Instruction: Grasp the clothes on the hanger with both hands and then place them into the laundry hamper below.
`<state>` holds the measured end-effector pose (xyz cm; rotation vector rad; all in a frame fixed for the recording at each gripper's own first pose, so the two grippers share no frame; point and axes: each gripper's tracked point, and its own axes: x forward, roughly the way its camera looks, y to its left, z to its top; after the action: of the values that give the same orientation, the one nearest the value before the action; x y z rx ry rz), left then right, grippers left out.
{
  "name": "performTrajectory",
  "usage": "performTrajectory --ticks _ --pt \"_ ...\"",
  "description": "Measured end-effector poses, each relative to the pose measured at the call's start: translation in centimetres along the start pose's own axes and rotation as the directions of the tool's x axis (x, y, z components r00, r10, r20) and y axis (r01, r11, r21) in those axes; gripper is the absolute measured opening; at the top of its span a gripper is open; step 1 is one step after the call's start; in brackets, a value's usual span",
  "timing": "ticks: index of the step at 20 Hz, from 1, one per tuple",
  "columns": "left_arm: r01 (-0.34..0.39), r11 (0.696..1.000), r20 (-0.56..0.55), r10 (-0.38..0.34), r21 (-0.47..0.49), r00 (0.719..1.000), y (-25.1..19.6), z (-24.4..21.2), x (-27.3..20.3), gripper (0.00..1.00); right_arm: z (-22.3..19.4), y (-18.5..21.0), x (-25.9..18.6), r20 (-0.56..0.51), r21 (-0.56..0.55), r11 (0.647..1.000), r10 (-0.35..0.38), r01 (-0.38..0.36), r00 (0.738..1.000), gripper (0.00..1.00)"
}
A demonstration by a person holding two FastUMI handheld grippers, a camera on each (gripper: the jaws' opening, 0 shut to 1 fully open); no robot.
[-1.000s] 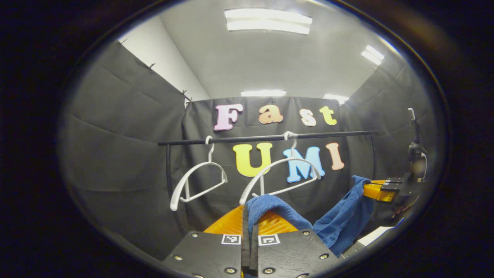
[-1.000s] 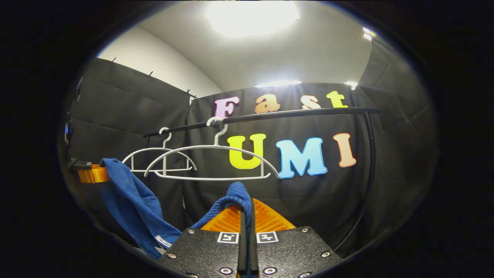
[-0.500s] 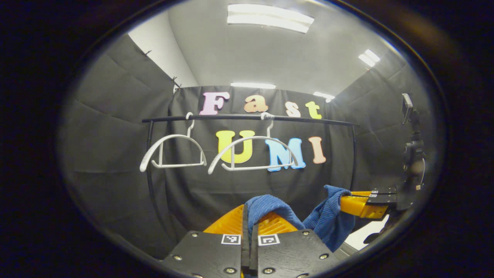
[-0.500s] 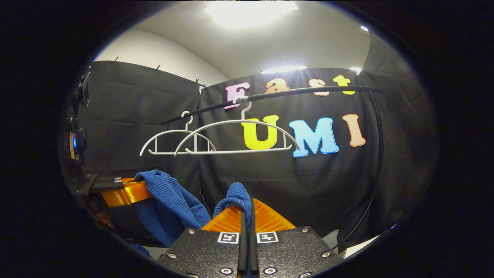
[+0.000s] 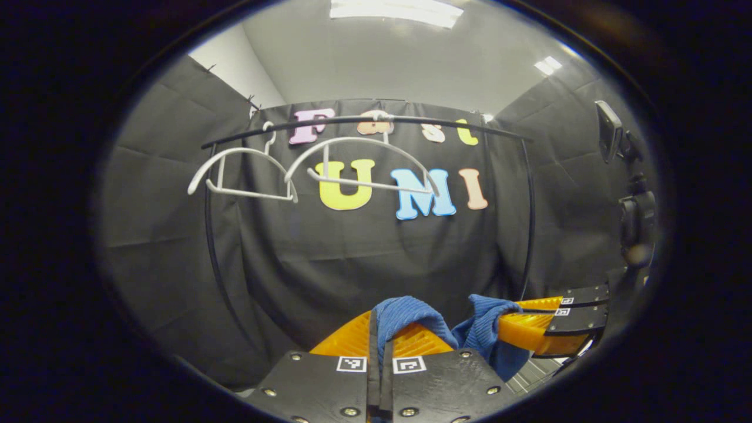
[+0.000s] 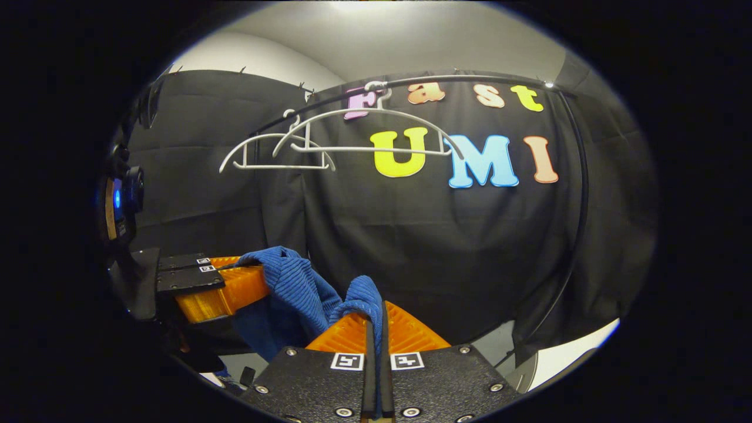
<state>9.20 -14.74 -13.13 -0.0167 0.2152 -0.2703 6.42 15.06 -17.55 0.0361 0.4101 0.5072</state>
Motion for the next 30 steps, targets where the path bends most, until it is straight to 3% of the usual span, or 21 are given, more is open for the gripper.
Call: performTrajectory --ticks 4,5,8,9,10,12,13,14,16,17,20,21,22,23,24,25,26,27,28,30 --pt "-0.007 1.0 -0.09 0.006 -0.019 0.996 -0.3 -4.7 0.4 0.01 -4.5 -0.6 0.4 -0.1 -0.006 1.0 -0.025 0.024 0.995 0.03" --pt "-0.012 1.0 -0.115 0.009 -0.02 0.993 -0.1 -5.8 0.4 0.05 -5.7 -0.7 0.4 -0.125 -0.011 1.0 -0.03 0.029 0.992 0.03" --pt "-0.017 1.0 -0.185 0.013 -0.018 0.983 -0.6 -9.2 -0.3 0.01 -9.1 -1.2 -0.3 -0.2 -0.029 0.999 -0.031 0.026 0.979 0.05" --pt "-0.016 1.0 -0.212 0.012 -0.018 0.977 -0.7 -10.4 -0.3 0.06 -10.3 -1.4 -0.5 -0.229 -0.031 0.999 -0.027 0.021 0.973 0.05" --pt "-0.014 1.0 -0.238 0.01 -0.017 0.971 -0.7 -11.6 -0.2 0.01 -11.2 -1.5 -0.7 -0.249 -0.027 0.999 -0.024 0.018 0.968 0.05" --pt "-0.01 1.0 -0.277 0.004 -0.018 0.961 -0.9 -13.5 -0.3 0.06 -13.4 -1.8 -1.3 -0.295 -0.022 1.0 -0.025 0.019 0.955 0.05" --pt "-0.007 1.0 -0.3 0.001 -0.016 0.954 -1.2 -14.6 -0.4 0.01 -14.3 -2.0 -1.6 -0.316 -0.02 1.0 -0.025 0.019 0.949 0.05" --pt "-0.003 1.0 -0.324 -0.001 -0.014 0.946 -1.5 -16.0 -0.7 0.06 -15.2 -2.1 -1.7 -0.342 -0.02 1.0 -0.023 0.018 0.939 0.05" --pt "-0.002 1.0 -0.374 -0.001 -0.008 0.927 -0.7 -18.1 -0.9 0.02 -16.9 -2.3 -1.9 -0.392 -0.025 1.0 -0.022 0.013 0.92 0.07" --pt "-0.001 1.0 -0.398 -0.004 -0.012 0.917 -0.7 -18.9 -1.1 0.06 -17.9 -2.6 -2.2 -0.413 -0.028 0.999 -0.028 0.018 0.91 0.08" --pt "-0.008 1.0 -0.452 0.0 -0.017 0.892 -0.3 -21.5 -2.2 0.05 -20.1 -2.8 -3.2 -0.465 -0.013 0.999 -0.035 0.032 0.885 0.14" --pt "-0.017 1.0 -0.466 0.008 -0.015 0.885 -0.1 -22.2 -2.7 0.12 -20.7 -2.8 -3.5 -0.48 -0.008 0.999 -0.035 0.036 0.877 0.16" --pt "-0.027 1.0 -0.476 0.019 -0.009 0.879 0.3 -22.6 -3.3 0.08 -21.3 -2.9 -3.7 -0.5 -0.005 0.999 -0.033 0.035 0.865 0.22" --pt "-0.035 0.999 -0.472 0.03 -0.003 0.881 0.6 -22.7 -3.6 0.25 -21.4 -2.7 -4.0 -0.502 0.004 1.0 -0.025 0.031 0.865 0.29" --pt "-0.04 0.999 -0.456 0.033 -0.005 0.889 0.9 -22.2 -3.7 0.41 -21.1 -2.6 -4.2 -0.496 0.006 1.0 -0.023 0.03 0.868 0.47" --pt "-0.045 0.999 -0.441 0.039 -0.003 0.897 1.1 -21.4 -3.8 0.56 -20.8 -2.4 -4.4 -0.488 0.0 1.0 -0.027 0.031 0.872 0.57" --pt "-0.05 0.999 -0.43 0.046 0.002 0.902 0.6 -20.8 -4.0 0.71 -20.1 -2.4 -4.4 -0.48 -0.007 0.999 -0.032 0.033 0.876 0.76" --pt "-0.059 0.998 -0.414 0.058 0.009 0.908 0.9 -20.1 -4.0 0.85 -19.7 -2.5 -4.4 -0.469 -0.008 0.999 -0.036 0.036 0.883 0.85" --pt "-0.066 0.998 -0.396 0.067 0.016 0.916 1.3 -19.1 -4.3 0.92 -18.8 -2.5 -4.4 -0.451 -0.01 0.999 -0.044 0.044 0.892 0.92" --pt "-0.08 0.996 -0.348 0.085 0.027 0.934 2.1 -16.5 -4.2 0.92 -16.2 -2.7 -4.4 -0.399 -0.017 0.998 -0.062 0.06 0.915 0.94"
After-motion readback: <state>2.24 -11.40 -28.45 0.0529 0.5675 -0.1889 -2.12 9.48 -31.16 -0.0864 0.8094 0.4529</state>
